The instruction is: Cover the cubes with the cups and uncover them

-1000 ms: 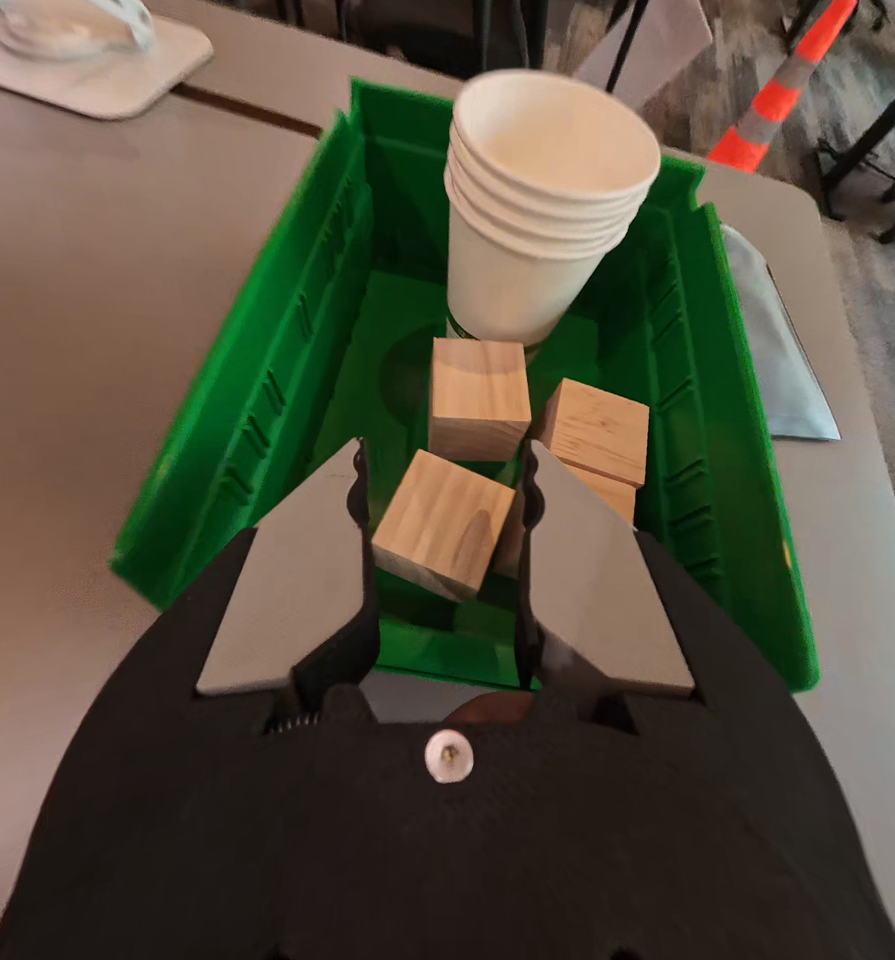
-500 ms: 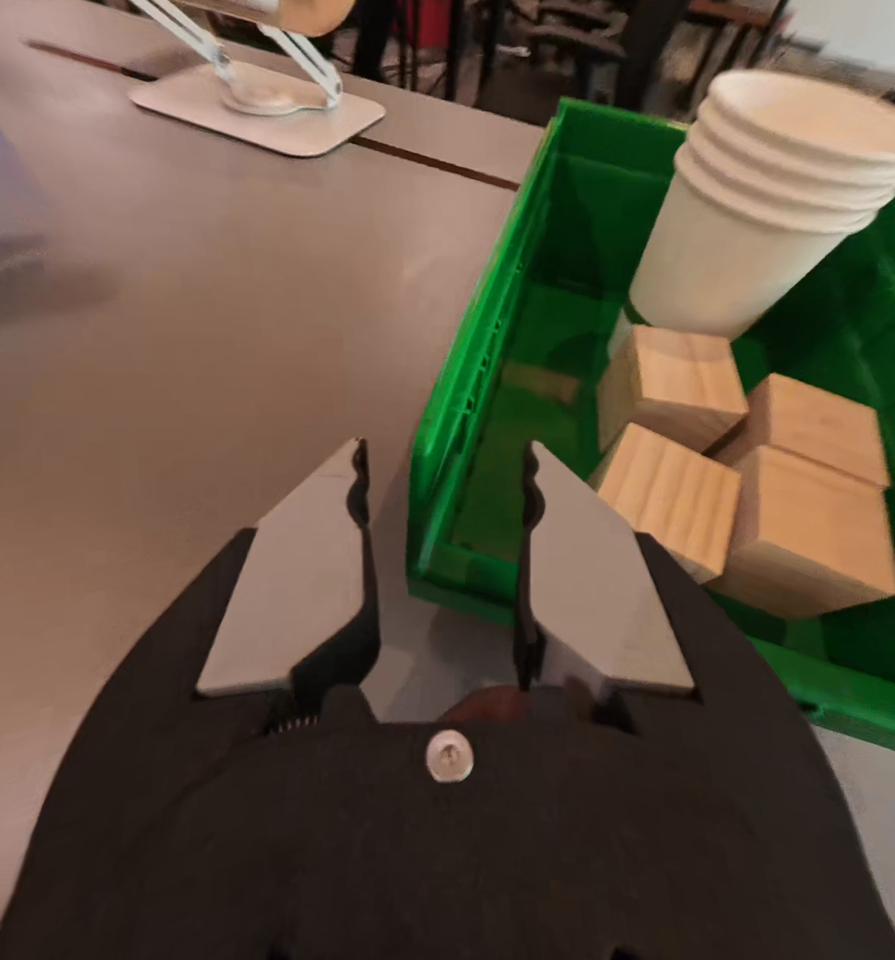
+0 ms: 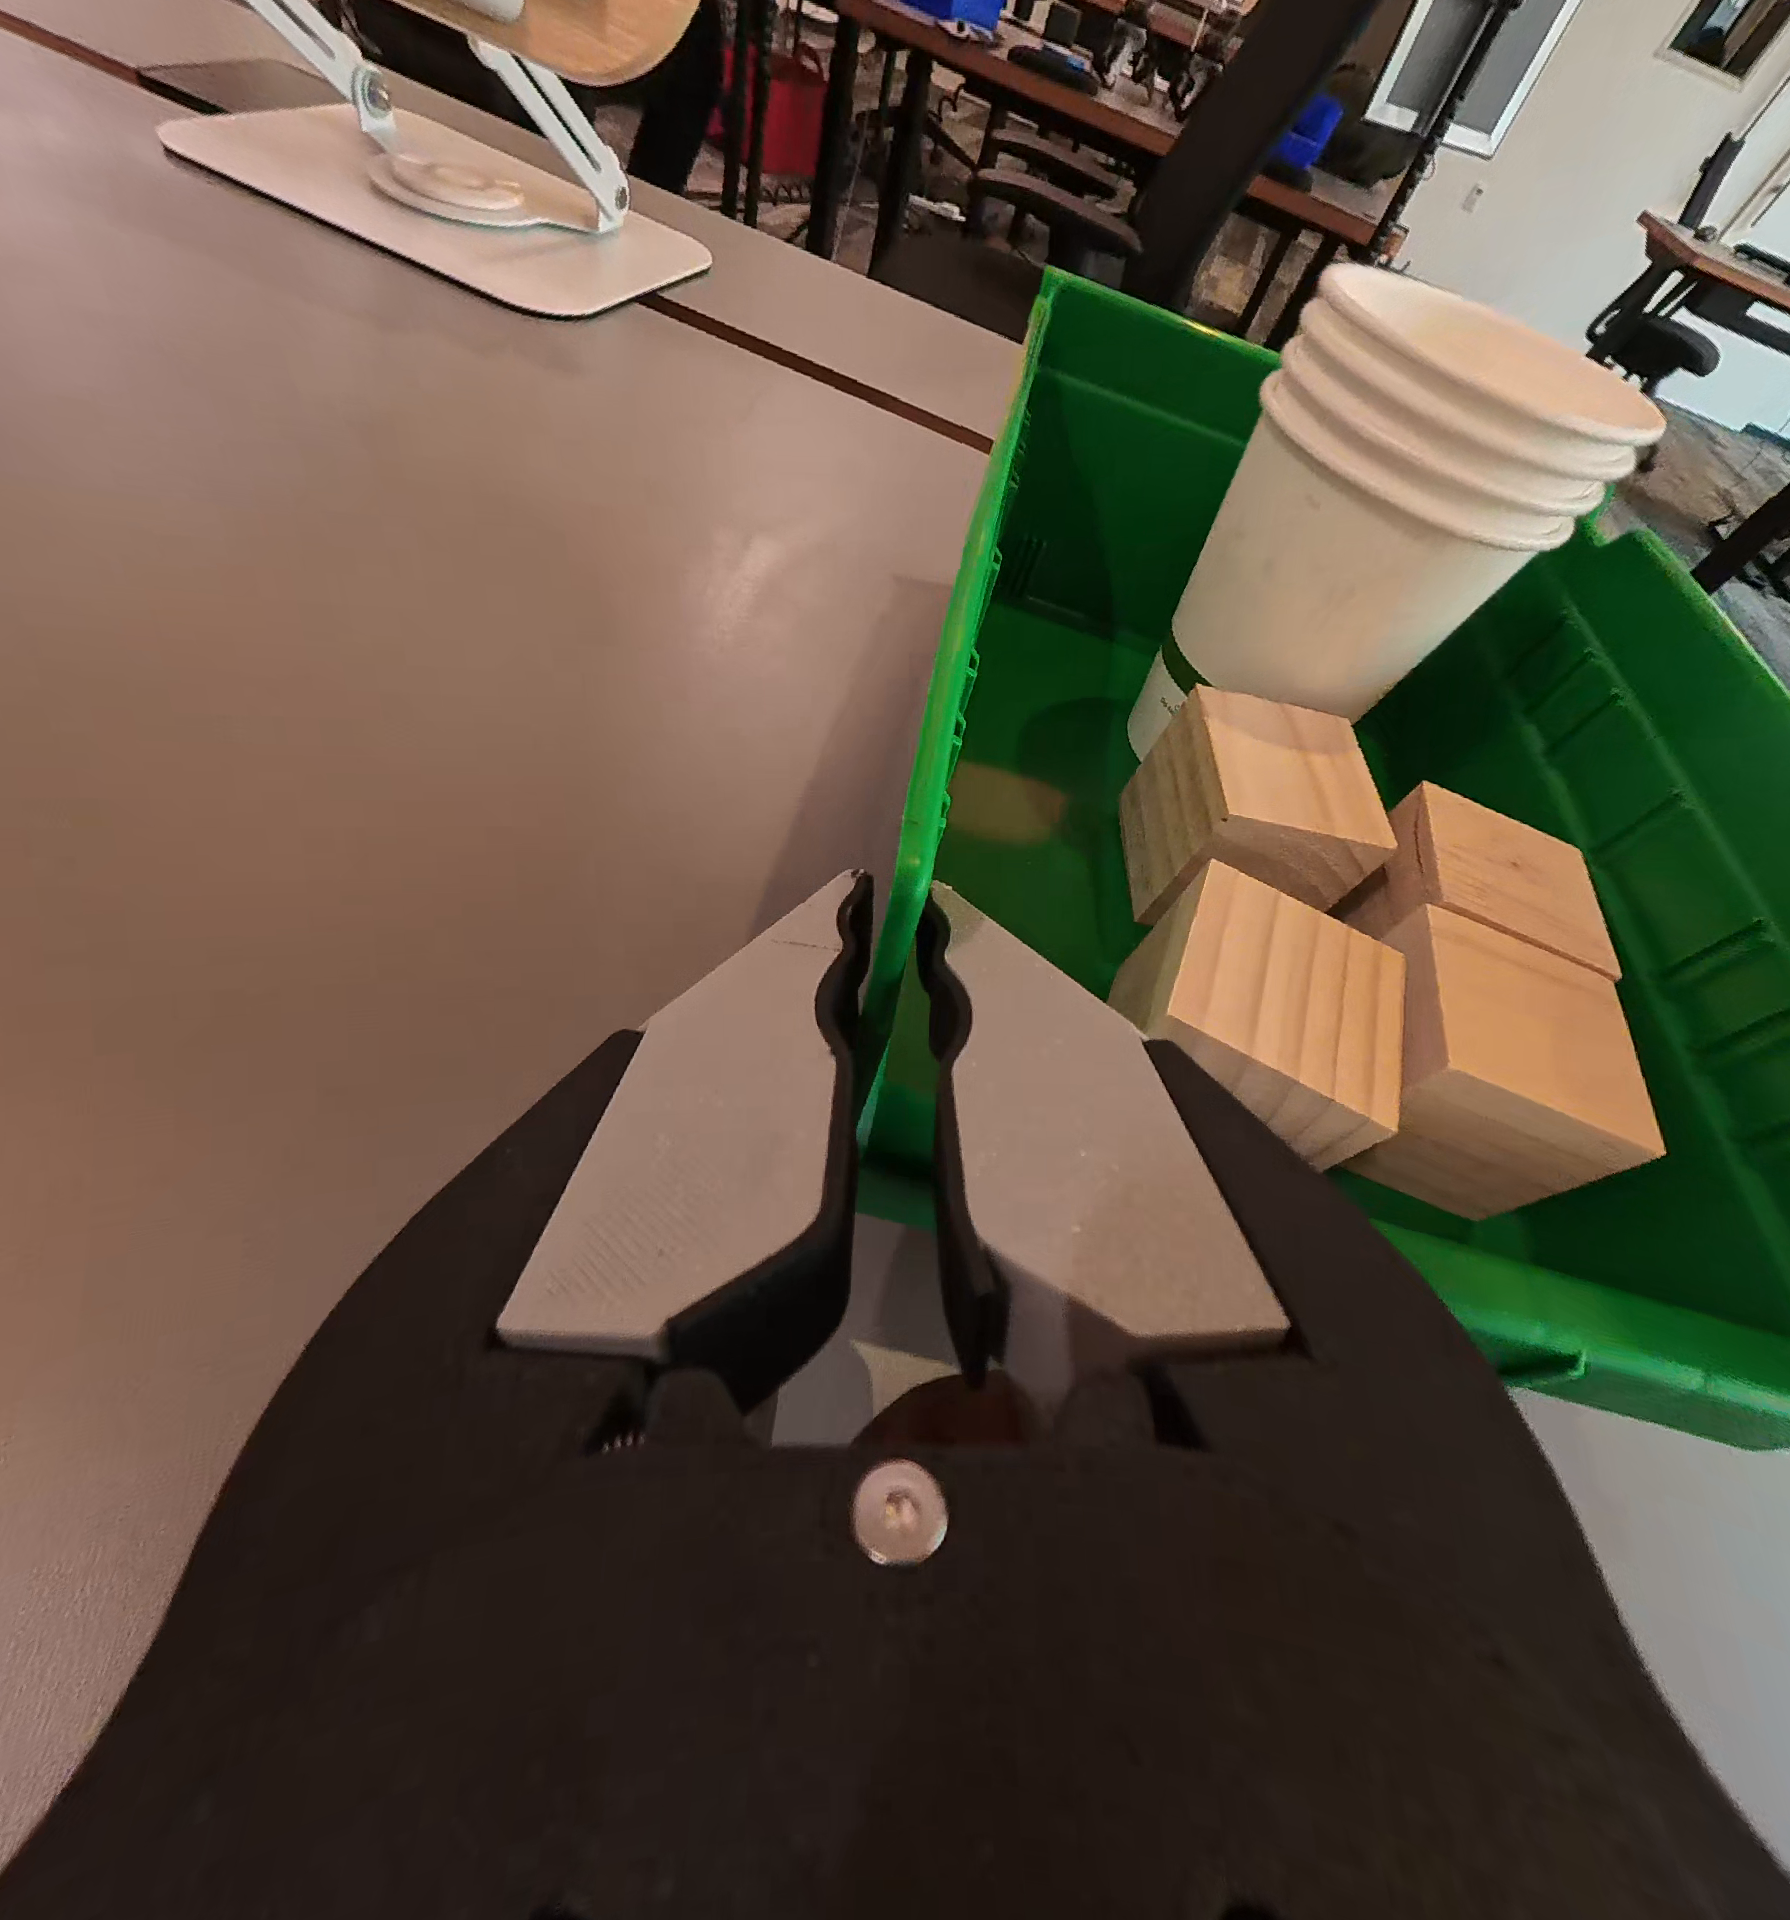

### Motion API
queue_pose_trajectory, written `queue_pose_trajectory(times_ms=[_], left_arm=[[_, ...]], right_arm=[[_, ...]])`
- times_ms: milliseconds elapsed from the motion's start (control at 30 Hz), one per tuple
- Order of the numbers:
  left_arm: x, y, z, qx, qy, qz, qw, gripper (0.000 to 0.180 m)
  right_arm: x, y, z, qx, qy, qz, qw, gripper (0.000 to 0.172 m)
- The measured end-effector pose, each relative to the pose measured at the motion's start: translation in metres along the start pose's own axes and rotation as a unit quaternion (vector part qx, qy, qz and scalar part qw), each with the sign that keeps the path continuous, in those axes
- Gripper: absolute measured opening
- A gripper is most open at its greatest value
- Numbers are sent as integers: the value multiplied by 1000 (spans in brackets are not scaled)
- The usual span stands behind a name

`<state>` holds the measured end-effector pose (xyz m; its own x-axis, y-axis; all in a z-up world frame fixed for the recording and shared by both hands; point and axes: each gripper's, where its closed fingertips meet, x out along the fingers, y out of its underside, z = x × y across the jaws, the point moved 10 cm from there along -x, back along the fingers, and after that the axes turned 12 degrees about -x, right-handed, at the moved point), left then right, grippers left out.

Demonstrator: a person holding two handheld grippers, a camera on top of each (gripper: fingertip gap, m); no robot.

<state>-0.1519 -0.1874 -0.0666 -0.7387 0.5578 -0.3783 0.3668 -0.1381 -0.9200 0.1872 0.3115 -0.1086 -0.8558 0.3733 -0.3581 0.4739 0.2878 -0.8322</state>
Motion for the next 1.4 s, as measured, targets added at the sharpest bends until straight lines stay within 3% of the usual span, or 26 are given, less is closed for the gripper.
queue_pose_trajectory(times_ms=[67, 100, 167, 233, 367, 700, 1000, 1100, 1167, 1300, 1400], left_arm=[[27, 7, 2, 0, 13, 59, 998, 64], [36, 9, -1, 4, 26, 76, 997, 60], [47, 8, 1, 31, -9, 59, 998, 4], [51, 8, 2, 8, -8, 53, 999, 3], [30, 11, 1, 39, -11, 12, 999, 4], [-75, -16, 19, 13, 2, -99, 995, 5], [-158, -10, 52, 10, -55, -149, 987, 5], [-175, 0, 67, 13, -76, -150, 986, 5], [-185, 6, 73, 16, -84, -150, 985, 5], [-203, 11, 59, 35, -58, -159, 985, 4], [-212, 1, 25, 61, -3, -183, 981, 4]], right_arm=[[-1, 0, 0, 4, -3, -2, 1000, 4], [-1, 0, 0, 7, -5, -2, 1000, 4], [-1, 0, -1, 19, -11, 0, 1000, 4], [-2, -3, 2, 32, -29, 1, 999, 5], [0, -25, 39, 14, -64, -1, 998, 8], [28, -138, 234, -19, -169, -44, 985, 10], [75, -279, 431, -42, -284, -34, 957, 23], [46, -308, 431, -44, -295, -110, 948, 23], [22, -306, 413, -55, -310, -152, 937, 23], [-4, -257, 356, -66, -355, -168, 917, 25], [-8, -209, 292, -39, -326, -148, 933, 24]])
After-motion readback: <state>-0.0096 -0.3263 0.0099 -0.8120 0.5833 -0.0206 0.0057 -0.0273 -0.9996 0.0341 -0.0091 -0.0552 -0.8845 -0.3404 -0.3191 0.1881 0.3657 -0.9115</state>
